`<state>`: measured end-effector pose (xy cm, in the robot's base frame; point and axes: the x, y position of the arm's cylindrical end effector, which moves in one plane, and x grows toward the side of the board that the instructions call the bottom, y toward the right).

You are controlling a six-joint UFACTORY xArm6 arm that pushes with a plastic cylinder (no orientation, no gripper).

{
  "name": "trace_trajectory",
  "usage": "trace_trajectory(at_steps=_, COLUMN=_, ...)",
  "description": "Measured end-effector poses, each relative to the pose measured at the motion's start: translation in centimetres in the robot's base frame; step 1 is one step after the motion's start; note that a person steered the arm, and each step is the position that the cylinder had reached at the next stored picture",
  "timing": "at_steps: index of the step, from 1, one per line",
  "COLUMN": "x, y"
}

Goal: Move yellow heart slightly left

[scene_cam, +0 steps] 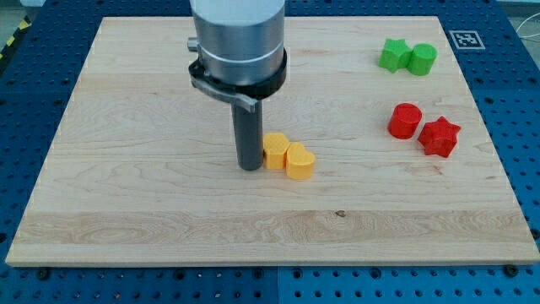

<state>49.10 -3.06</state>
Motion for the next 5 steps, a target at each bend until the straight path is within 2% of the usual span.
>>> trace_trajectory(at_steps=2, x=-4.1, y=0.7)
trace_trajectory(at_steps=3, x=-4.6, y=0.8)
trace_trajectory(at_steps=5, x=-9.5, y=5.2)
